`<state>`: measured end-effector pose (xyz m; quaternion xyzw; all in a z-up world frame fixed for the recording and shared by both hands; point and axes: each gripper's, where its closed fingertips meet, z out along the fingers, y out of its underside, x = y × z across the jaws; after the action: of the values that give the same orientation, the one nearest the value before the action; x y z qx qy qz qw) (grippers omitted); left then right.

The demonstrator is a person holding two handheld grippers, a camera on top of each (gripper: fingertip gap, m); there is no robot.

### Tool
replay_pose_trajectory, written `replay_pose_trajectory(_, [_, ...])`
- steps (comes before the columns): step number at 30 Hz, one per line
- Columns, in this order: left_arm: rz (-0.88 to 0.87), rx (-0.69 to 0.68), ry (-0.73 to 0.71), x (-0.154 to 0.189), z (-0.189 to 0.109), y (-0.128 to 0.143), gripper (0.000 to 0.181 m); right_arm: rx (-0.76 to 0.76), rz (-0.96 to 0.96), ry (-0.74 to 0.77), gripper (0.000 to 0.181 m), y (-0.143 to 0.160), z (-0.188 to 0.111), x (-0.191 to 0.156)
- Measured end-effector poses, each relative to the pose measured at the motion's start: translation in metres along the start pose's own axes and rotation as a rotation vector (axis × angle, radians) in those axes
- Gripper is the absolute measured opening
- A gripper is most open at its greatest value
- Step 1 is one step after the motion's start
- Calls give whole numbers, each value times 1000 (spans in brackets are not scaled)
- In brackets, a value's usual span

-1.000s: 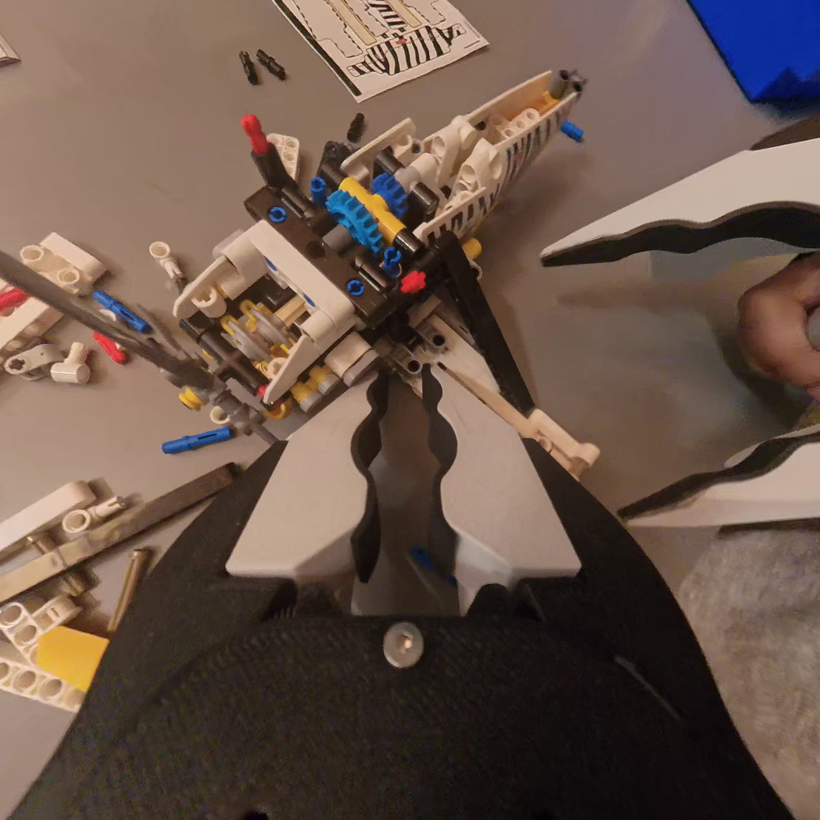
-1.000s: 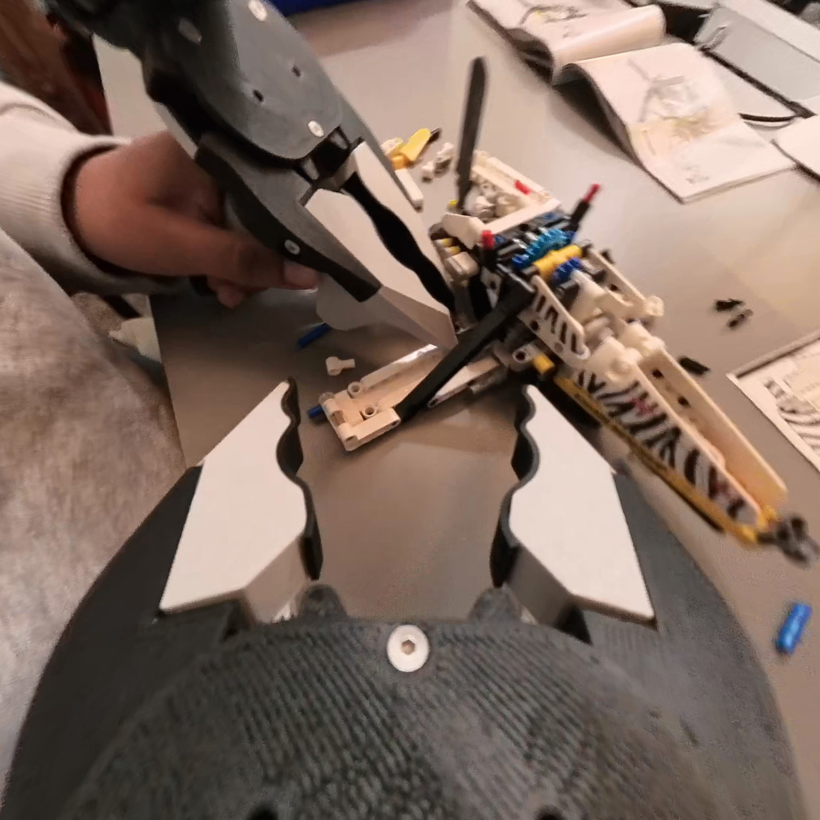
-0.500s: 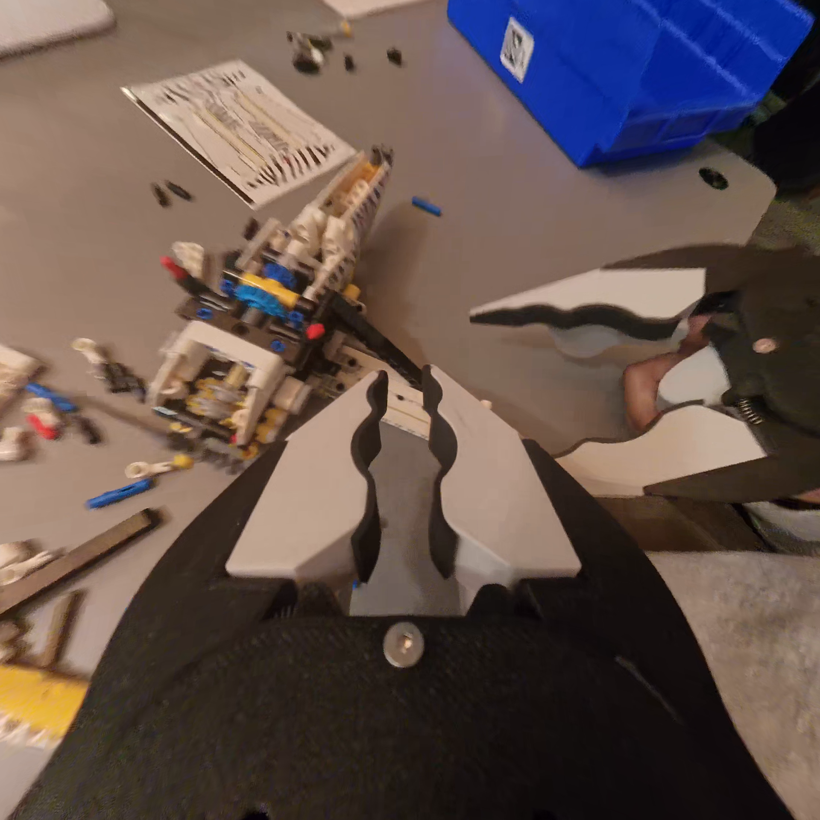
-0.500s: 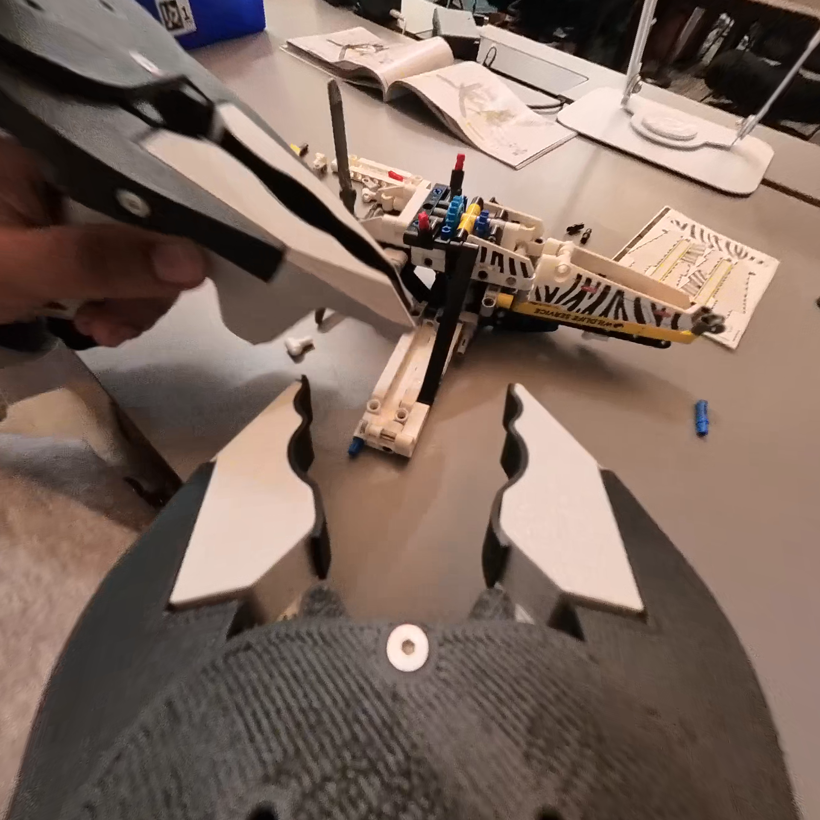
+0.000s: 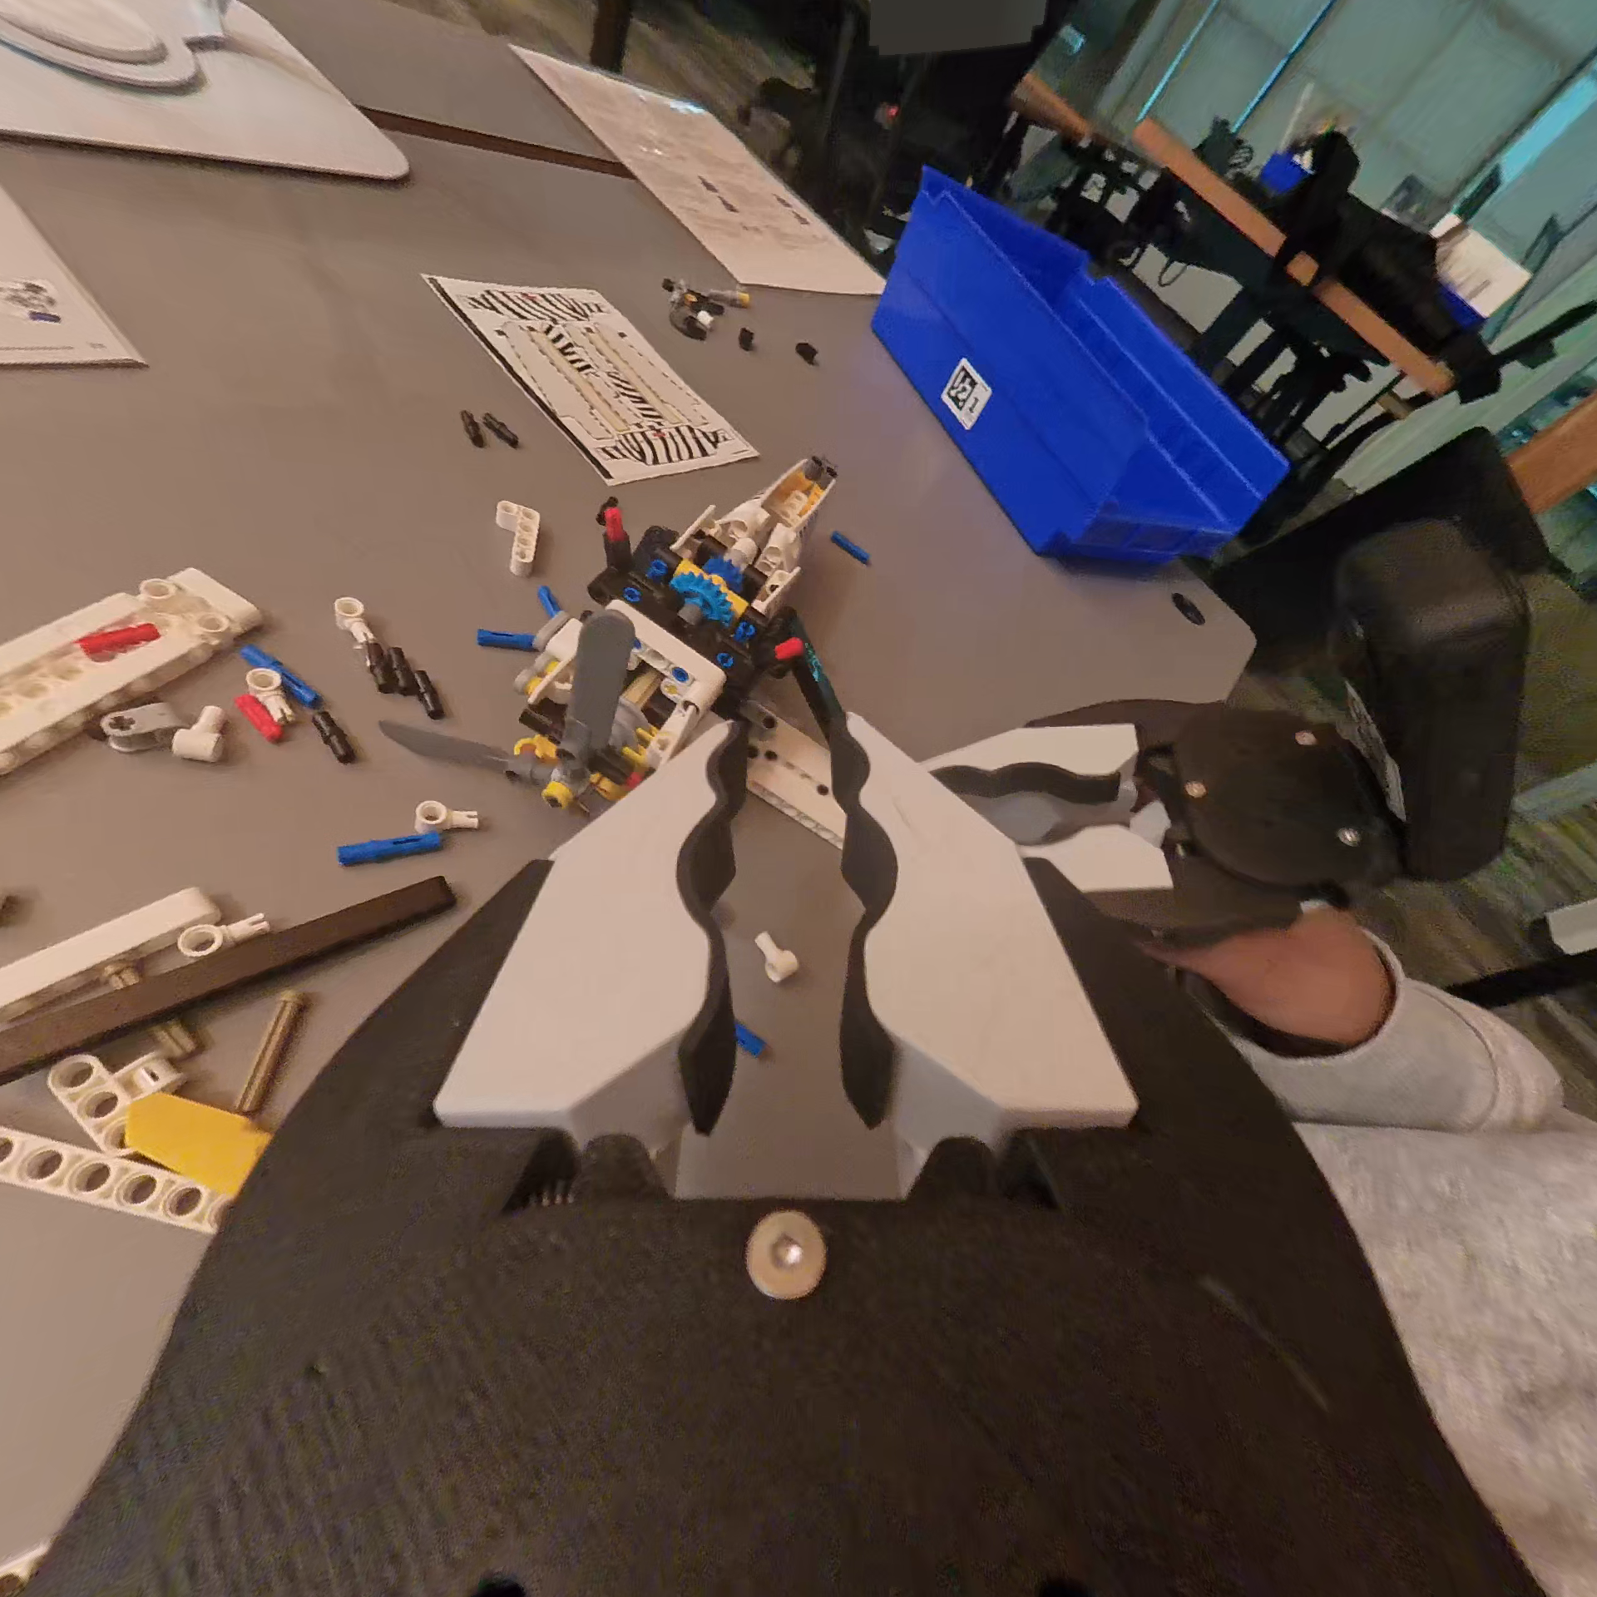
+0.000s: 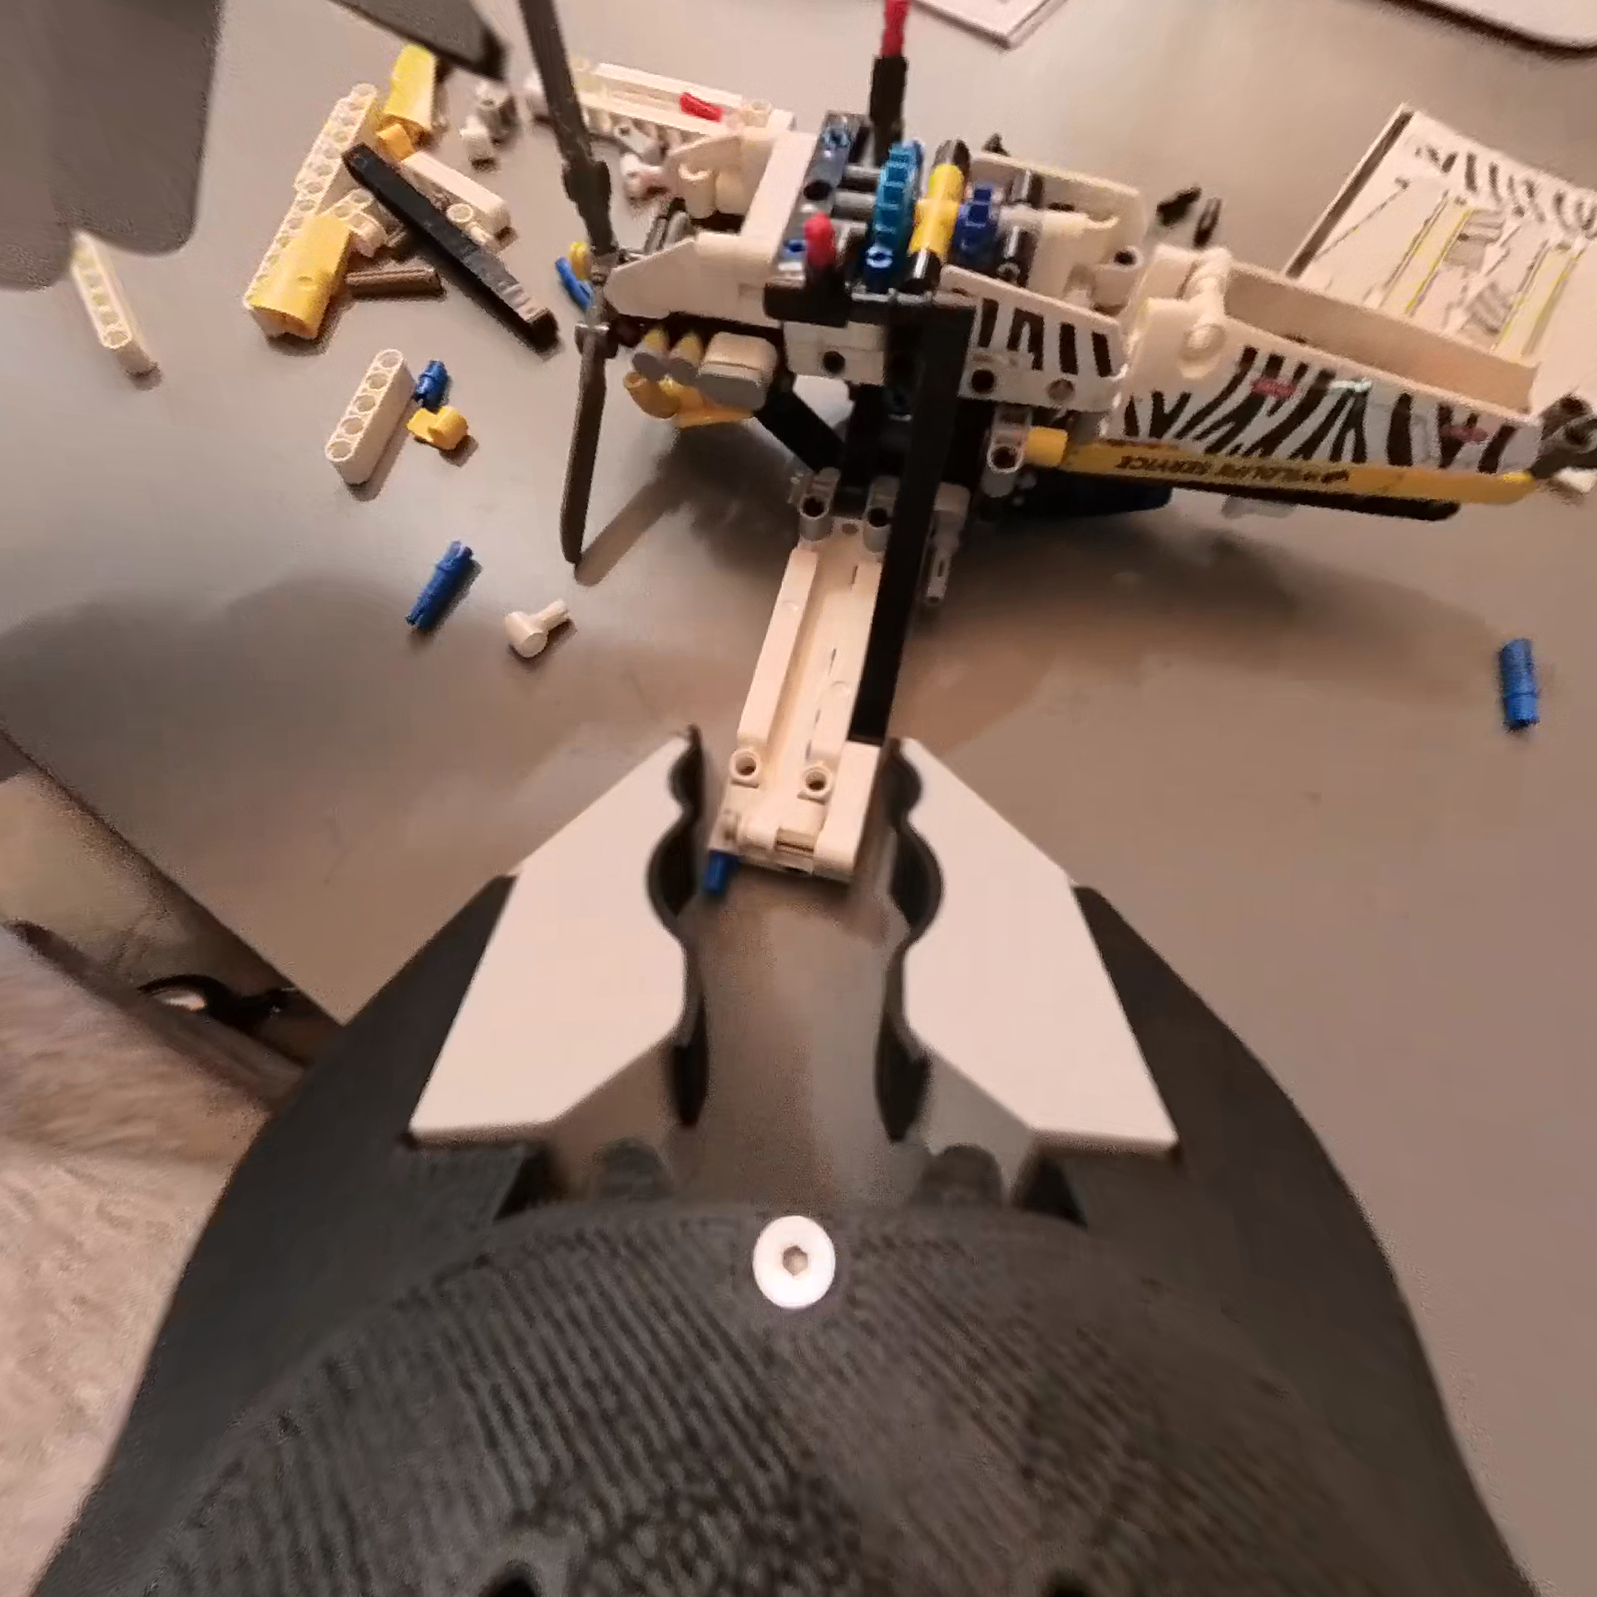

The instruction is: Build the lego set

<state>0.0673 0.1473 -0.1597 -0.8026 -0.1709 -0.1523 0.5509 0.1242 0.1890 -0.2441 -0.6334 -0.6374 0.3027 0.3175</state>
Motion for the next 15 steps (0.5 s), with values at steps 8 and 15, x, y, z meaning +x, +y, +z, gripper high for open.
replay_pose_trajectory(8, [14, 62, 3, -13, -17, -4, 20, -16, 78, 81, 36, 16, -19, 36])
replay_pose_trajectory(15, [94, 272, -337, -92, -81, -41, 14, -86, -13, 165, 35, 29, -39, 31])
